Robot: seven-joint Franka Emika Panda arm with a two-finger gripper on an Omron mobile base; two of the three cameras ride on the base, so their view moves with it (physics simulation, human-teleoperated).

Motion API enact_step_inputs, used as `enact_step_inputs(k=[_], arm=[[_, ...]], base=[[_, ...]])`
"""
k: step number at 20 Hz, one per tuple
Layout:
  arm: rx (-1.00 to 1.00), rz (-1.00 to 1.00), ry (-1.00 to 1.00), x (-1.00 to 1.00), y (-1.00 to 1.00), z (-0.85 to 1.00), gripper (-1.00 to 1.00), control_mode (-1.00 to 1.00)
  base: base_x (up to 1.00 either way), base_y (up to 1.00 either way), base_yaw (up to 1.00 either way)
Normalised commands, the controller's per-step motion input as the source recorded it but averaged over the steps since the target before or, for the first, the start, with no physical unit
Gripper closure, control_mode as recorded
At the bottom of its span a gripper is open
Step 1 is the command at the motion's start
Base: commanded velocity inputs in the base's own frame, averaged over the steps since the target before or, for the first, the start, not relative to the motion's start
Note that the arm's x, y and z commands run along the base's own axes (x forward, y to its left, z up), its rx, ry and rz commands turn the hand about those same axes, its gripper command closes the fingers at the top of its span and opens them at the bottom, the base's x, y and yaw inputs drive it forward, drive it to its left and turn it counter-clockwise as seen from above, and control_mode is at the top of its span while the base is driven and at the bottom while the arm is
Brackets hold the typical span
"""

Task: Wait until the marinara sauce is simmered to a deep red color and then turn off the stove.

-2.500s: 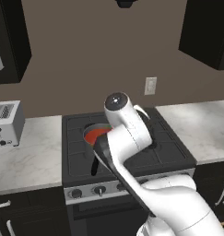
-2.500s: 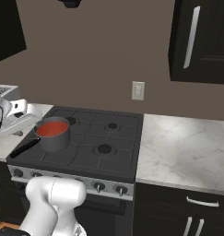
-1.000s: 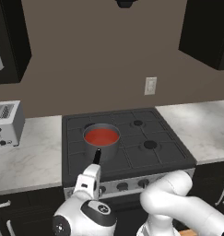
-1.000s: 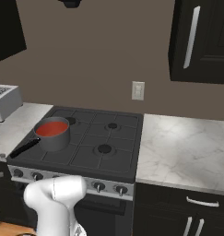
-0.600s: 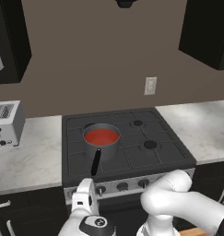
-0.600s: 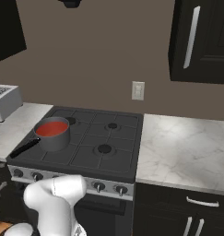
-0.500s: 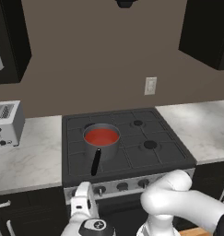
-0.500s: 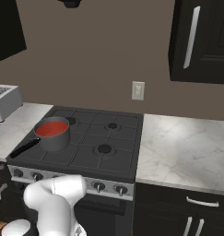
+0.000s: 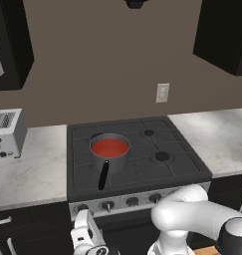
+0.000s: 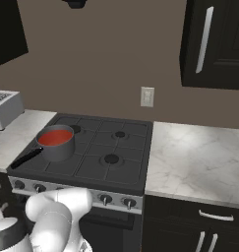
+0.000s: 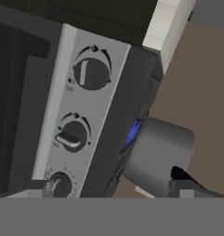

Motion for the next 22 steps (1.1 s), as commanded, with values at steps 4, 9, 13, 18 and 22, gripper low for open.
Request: enact_step_inputs(k=[4, 9, 13, 18, 22], arm=[[0.0, 0.02, -0.11, 0.0, 0.11, -0.34, -1.0, -1.0], [0.0, 0.0, -0.15, 0.0, 0.0, -0.2, -1.0, -1.0], [0.0, 0.0, -0.15, 0.0, 0.0, -0.2, -1.0, -1.0], [0.0, 0.0, -0.15, 0.01, 0.0, -0.09, -1.0, -1.0], [0.01, 0.0, -0.13, 0.09, 0.06, 0.0, -1.0, -1.0]], base=[[0.0, 0.0, 0.0], [0.0, 0.0, 0.0], [0.0, 0.0, 0.0], [0.0, 0.0, 0.0], [0.0, 0.0, 0.0]])
